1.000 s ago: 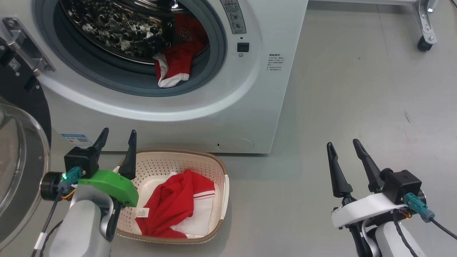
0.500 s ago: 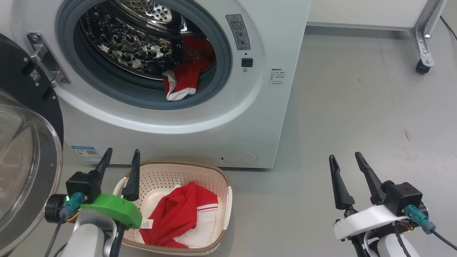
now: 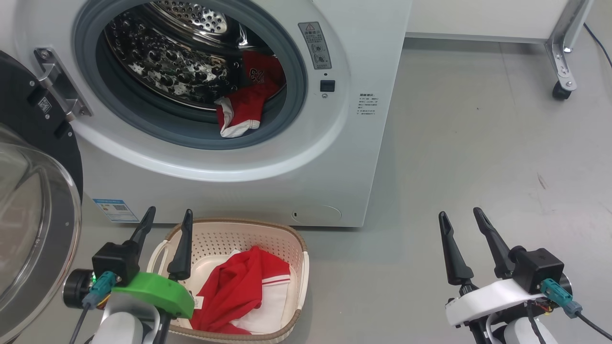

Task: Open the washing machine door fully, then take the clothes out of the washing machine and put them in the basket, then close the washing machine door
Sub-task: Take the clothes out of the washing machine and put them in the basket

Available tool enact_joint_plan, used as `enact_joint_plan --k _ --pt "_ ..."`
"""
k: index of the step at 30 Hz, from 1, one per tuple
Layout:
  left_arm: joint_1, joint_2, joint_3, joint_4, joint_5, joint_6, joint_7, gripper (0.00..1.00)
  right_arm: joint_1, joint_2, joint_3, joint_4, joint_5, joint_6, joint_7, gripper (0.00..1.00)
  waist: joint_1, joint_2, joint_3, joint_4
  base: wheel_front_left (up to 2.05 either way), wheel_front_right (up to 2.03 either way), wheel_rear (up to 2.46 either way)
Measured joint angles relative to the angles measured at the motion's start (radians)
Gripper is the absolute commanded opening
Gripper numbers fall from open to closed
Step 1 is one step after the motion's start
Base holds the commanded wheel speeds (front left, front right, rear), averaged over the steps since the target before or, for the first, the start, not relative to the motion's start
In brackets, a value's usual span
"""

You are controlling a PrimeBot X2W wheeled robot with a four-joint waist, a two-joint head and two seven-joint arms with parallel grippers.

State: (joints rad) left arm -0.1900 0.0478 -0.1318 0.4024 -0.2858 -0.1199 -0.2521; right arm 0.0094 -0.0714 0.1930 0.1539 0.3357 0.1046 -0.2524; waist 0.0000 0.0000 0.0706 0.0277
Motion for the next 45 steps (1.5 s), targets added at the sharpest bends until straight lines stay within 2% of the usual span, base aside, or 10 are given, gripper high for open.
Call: enact_joint_plan --k 45 --pt "0.053 -0.002 -0.015 -0.080 0.005 0.011 0.000 1.00 0.002 0.001 0.001 -0.016 0.000 0.007 0.000 1.00 0.0000 0.0000 0.011 -0.005 0.00 0.00 0.00"
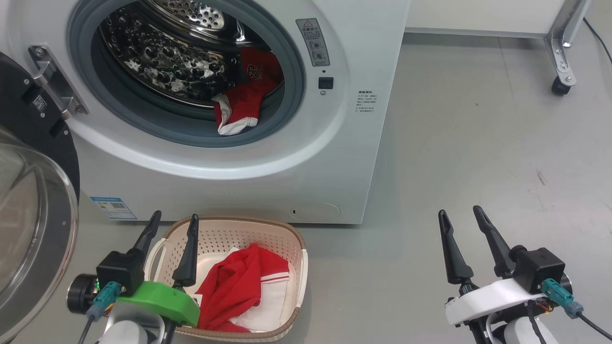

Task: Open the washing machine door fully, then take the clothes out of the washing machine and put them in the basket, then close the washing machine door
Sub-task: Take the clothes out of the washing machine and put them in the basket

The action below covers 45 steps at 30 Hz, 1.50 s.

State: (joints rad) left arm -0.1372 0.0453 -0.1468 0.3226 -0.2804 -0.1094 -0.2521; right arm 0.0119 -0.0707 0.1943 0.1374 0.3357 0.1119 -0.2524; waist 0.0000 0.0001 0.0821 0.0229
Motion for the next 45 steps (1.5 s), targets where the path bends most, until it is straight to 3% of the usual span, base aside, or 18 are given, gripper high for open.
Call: enact_joint_plan --k 25,39,45 --pt "0.007 -0.001 -0.002 -0.030 0.000 0.010 0.000 1.00 0.000 0.001 0.009 -0.014 0.000 0.000 0.000 1.00 0.0000 0.0000 0.039 -0.013 0.00 0.00 0.00" --pt "-0.004 0.006 0.012 -0.060 0.007 0.011 0.006 1.00 -0.014 0.006 0.041 -0.037 -0.002 0.000 0.000 1.00 0.0000 0.0000 0.150 -0.038 0.00 0.00 0.00" --pt "-0.085 0.053 0.033 -0.082 0.009 0.017 0.036 1.00 -0.057 0.009 0.064 -0.047 -0.002 0.000 0.000 1.00 0.0000 0.0000 0.227 -0.065 0.00 0.00 0.00"
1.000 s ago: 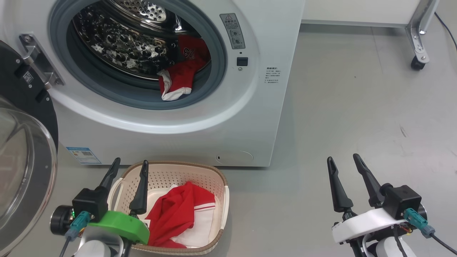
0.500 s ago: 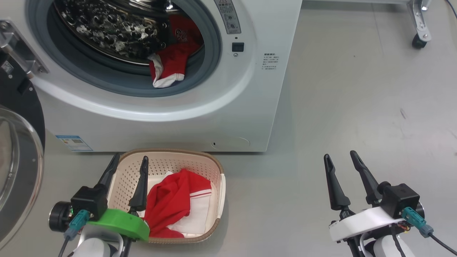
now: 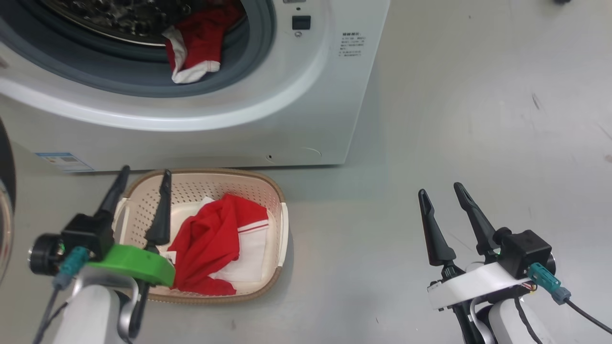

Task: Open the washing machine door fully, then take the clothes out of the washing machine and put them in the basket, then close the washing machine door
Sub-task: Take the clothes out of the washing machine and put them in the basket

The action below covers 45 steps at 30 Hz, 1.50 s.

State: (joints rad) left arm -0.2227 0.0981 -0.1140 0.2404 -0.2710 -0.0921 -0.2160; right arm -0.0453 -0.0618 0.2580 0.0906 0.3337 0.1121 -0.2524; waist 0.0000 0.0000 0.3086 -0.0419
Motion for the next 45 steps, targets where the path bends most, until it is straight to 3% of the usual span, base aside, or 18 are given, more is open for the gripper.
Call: enact_joint_plan --k 14,27,45 --pt "-0.206 0.076 0.068 0.015 -0.011 0.008 0.141 1.00 -0.069 0.006 0.041 0.002 0.000 0.001 0.000 1.00 0.0000 0.0000 0.124 -0.104 0.00 0.00 0.00" --pt "-0.405 0.113 0.139 0.107 -0.081 0.026 0.291 1.00 -0.095 0.013 0.073 0.012 0.014 0.001 0.000 1.00 0.0000 0.0000 0.188 -0.198 0.00 0.00 0.00" --pt "-0.627 0.180 0.117 0.280 -0.050 0.063 0.501 1.00 -0.147 0.014 0.115 0.001 0.052 0.001 0.000 1.00 0.0000 0.0000 0.267 -0.262 0.00 0.00 0.00"
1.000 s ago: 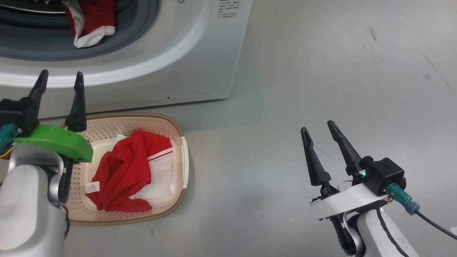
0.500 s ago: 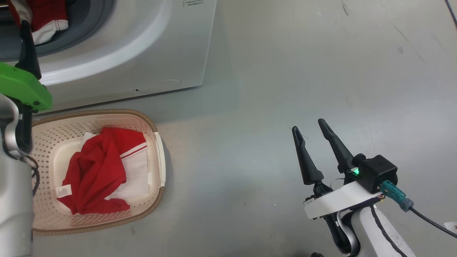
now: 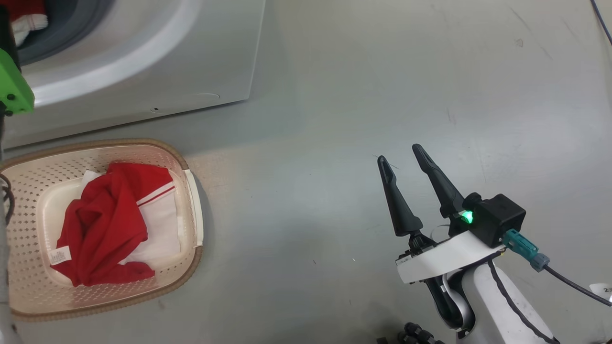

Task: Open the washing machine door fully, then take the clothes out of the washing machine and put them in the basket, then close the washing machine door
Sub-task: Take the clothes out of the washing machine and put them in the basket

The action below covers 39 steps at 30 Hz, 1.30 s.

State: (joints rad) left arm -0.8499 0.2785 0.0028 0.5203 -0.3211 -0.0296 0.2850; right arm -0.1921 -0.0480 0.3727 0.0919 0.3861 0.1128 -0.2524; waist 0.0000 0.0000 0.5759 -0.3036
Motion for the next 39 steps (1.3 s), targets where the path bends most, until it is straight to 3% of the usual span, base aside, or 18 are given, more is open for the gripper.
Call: enact_joint_plan --k 15,19,39 --pt "-0.127 0.038 0.021 0.123 0.006 0.044 0.075 1.00 -0.031 0.001 0.054 -0.010 0.029 -0.003 0.000 1.00 0.0000 0.0000 0.046 -0.046 0.00 0.00 0.00" --pt "-0.142 0.042 0.021 0.158 0.007 0.051 0.085 1.00 -0.031 0.001 0.062 -0.010 0.035 -0.019 0.000 1.00 0.0000 0.0000 0.053 -0.054 0.00 0.00 0.00" --pt "-0.232 0.023 -0.008 0.245 0.006 0.032 0.100 1.00 -0.056 0.001 0.103 -0.010 0.045 -0.036 0.000 1.00 0.0000 0.0000 0.077 -0.067 0.00 0.00 0.00"
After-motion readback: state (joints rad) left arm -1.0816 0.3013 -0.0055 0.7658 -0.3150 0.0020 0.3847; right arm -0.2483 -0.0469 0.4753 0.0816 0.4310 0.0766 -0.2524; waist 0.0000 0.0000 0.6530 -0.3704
